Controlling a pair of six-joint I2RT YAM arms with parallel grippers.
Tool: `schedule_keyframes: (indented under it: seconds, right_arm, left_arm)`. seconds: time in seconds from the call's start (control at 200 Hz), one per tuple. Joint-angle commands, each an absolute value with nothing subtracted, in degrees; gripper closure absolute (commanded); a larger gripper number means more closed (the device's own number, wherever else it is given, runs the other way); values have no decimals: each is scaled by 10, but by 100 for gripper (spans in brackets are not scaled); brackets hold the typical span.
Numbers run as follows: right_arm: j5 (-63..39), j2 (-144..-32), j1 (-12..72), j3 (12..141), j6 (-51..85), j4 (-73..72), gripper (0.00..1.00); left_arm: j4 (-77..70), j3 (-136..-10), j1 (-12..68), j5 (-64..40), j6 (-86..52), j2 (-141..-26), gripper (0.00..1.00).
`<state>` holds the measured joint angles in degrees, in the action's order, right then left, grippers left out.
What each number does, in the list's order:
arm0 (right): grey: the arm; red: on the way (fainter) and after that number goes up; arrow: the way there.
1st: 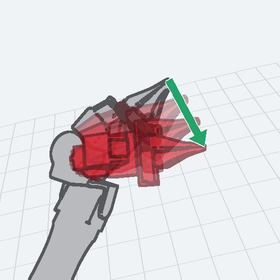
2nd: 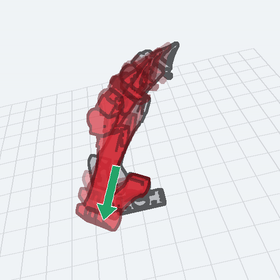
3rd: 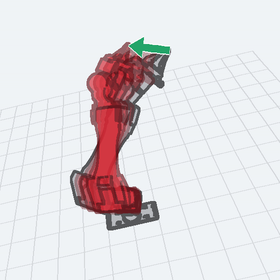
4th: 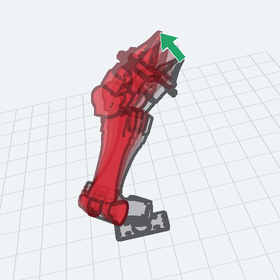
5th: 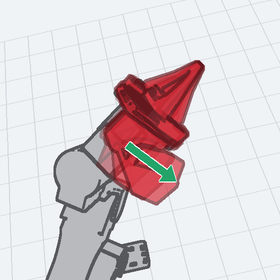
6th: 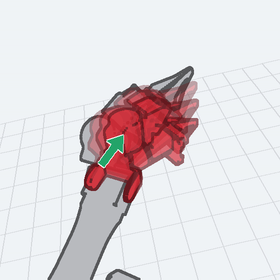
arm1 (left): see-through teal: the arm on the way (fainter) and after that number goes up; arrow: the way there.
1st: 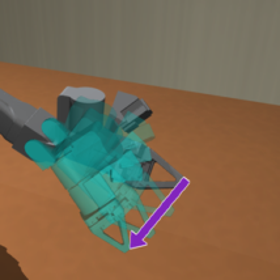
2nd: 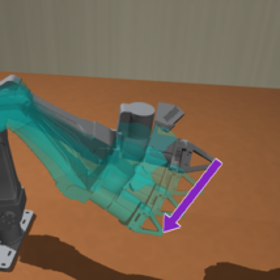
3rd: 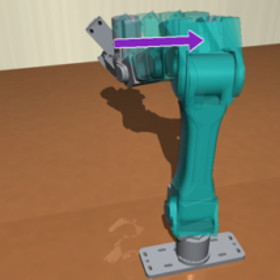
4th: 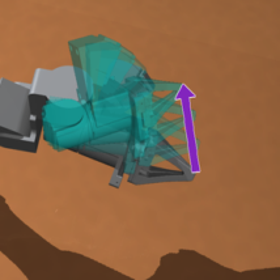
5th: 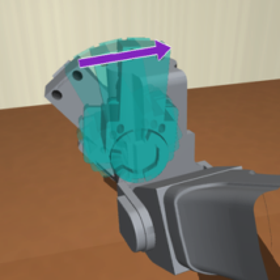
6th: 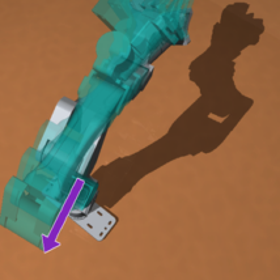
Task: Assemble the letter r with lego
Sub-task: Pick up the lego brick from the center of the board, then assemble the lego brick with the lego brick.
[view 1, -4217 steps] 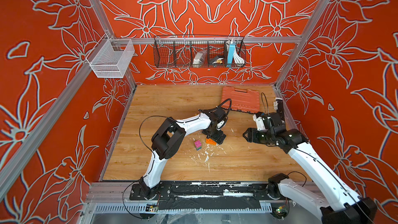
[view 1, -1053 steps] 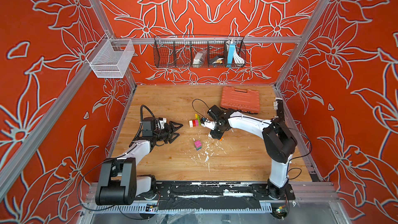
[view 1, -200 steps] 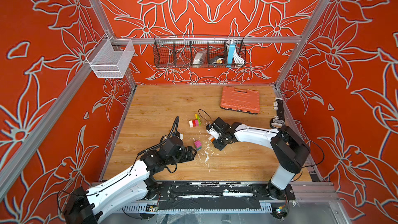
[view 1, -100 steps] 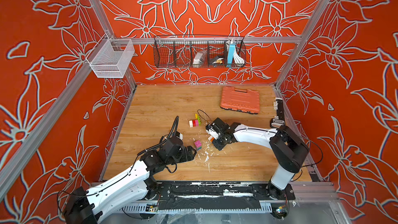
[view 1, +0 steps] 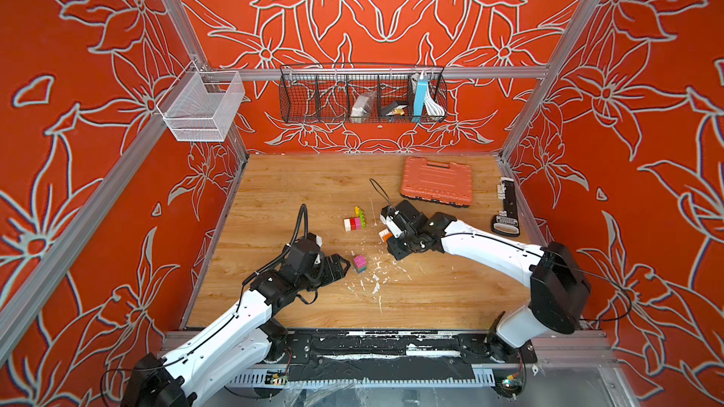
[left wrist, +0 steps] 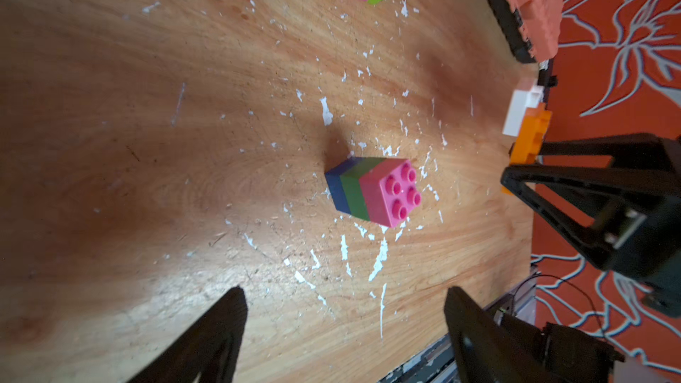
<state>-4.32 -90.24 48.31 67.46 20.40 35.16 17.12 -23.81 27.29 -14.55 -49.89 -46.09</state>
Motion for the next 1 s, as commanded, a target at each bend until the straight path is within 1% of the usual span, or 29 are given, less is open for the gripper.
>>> schedule_keyframes:
  seconds: [0.0,0.09,0.22,0.395,0.465,0.6,0.726,0.991]
  right_arm:
    - [-88,-901,488,699,229,407,100]
    - [-105,-915,487,725,239,418,100]
    - [-126,-965,493,784,268,463,100]
    - [-68,-1020,541,852,306,513,100]
    - [-66,-1039,555,870,317,517,100]
    - [-92,-1073,573,896,329,507,100]
    - [-95,-1101,581,919,329,515,100]
    - [-98,-1134,582,948,336,532,100]
  left_arm:
    - [105,-221,230,-237,-507,-476,16]
    - [62,-209,198,-278,-522,-495,17]
    - [16,-191,161,-321,-542,-516,17]
    - [-17,-174,107,-367,-558,-523,18]
    - [-30,-165,85,-386,-564,-526,18]
    - [-39,-154,50,-413,-570,-524,19]
    - [-28,-151,35,-421,-566,-514,19]
    - [-19,-150,30,-424,-561,-508,19]
